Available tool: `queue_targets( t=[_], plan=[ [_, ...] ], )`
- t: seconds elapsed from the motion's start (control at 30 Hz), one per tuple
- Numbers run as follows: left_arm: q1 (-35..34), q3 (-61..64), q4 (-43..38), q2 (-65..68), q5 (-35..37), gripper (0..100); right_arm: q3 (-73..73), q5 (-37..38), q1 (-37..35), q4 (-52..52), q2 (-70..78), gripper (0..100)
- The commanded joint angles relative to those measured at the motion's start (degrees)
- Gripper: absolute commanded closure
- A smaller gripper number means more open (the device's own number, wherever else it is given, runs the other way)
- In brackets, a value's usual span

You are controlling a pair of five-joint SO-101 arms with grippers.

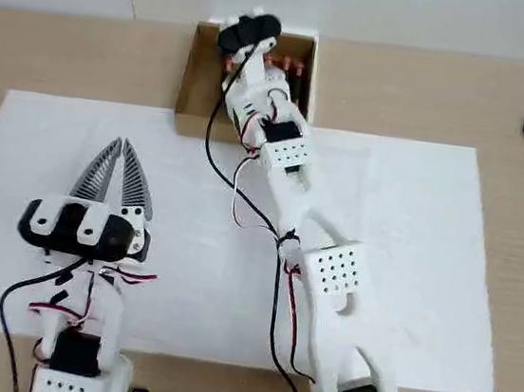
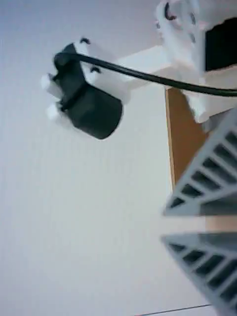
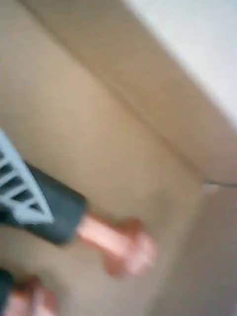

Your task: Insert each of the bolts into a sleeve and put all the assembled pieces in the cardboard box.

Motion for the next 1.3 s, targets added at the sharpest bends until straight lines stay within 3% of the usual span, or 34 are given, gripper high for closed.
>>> queue_targets(
  t=[0.0,0.13,0.47,0.6,0.77,1.03,1.27],
  plan=[
    [-0.2,-0.2,0.1,-0.7,0.5,99,-6.9,-0.3,0.6,0.7,-1.3,82.5],
    [-0.2,-0.2,0.1,-0.7,0.5,99,-13.5,-0.3,2.3,5.5,-1.4,82.5],
    [-0.2,-0.2,0.1,-0.7,0.5,99,-43.4,-0.2,3.2,46.8,-1.4,82.6],
    [-0.2,-0.2,1.1,-0.6,0.5,99,-43.1,-0.1,3.2,57.8,-2.9,82.6],
    [-0.2,-0.2,8.1,-0.6,0.5,99,-43.1,-0.1,2.6,73.6,-10.9,82.4],
    [-0.2,-0.2,11.3,-0.5,0.5,99,-40.6,0.0,1.3,75.8,-22.2,82.5],
    [-0.2,-0.2,21.0,-0.6,0.4,99,-14.0,4.7,1.4,75.7,-39.1,82.5]
  ],
)
